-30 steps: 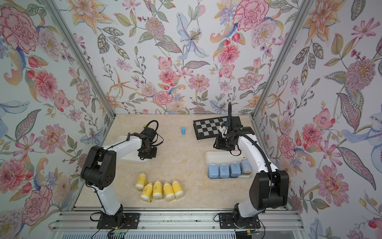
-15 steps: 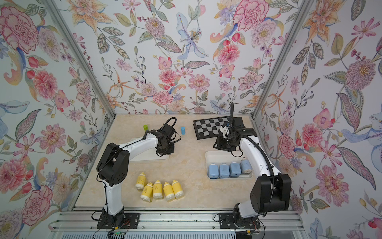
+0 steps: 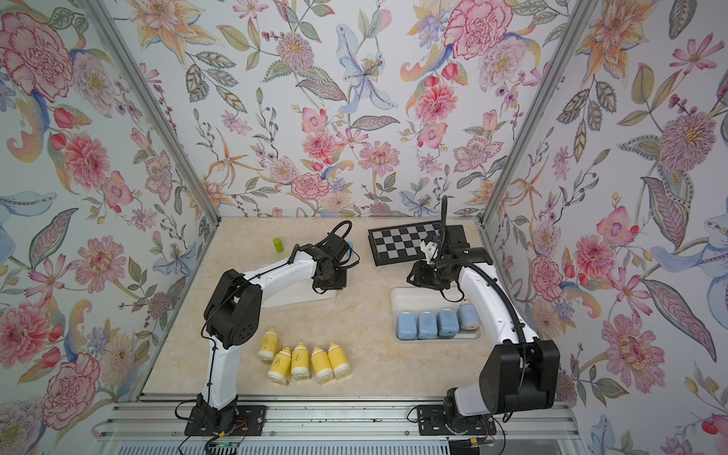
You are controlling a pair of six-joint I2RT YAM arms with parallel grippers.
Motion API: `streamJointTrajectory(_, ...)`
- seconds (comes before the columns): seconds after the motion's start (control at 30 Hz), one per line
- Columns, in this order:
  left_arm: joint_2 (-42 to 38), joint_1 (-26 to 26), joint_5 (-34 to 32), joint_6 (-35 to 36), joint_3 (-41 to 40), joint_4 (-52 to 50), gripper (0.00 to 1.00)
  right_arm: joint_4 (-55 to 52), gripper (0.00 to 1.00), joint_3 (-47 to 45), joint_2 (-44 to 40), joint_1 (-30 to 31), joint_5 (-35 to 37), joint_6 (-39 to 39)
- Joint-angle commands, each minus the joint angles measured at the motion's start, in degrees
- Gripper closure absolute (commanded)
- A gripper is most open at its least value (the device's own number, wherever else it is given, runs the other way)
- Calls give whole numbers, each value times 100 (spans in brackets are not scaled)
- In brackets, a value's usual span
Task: Place the pencil sharpeners by color into the storage box
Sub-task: Move the storage box to the center of the board.
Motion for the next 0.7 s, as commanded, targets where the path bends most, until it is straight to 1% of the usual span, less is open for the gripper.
streamJointTrajectory(0.0,-411,-45,-265,-32,29,-198,63,23,52,-95,-264,56,13,101)
streamJointTrajectory(0.07,-647,-45,-390,8,-84,-178,59,20,51,-105,-342,197,83,215)
streamJointTrajectory(0.17,-1077,-29,-637,115,-325,-66,56,3,49,-75,-452,661,352,403)
streamJointTrajectory(0.27,-1607,23,-996,335,-635,-56,54,-51,48,-9,-463,1268,641,679)
streamJointTrajectory(0.37,-2278,230,-1304,565,-1193,117,53,-54,46,67,-423,1929,952,981)
streamJointTrajectory(0.5,-3148,843,-1273,901,-2108,699,51,-236,43,284,-228,2804,1372,1183)
streamJointTrajectory(0.53,-3512,1010,-1291,1018,-2298,839,50,-275,42,338,-157,2957,1466,1211)
streamJointTrajectory(0.57,-3689,1153,-1312,1121,-2439,964,50,-313,41,370,-103,3210,1530,1238)
streamJointTrajectory(0.67,-4160,1679,-1333,1421,-2820,1359,48,-440,39,474,117,3653,1581,1331)
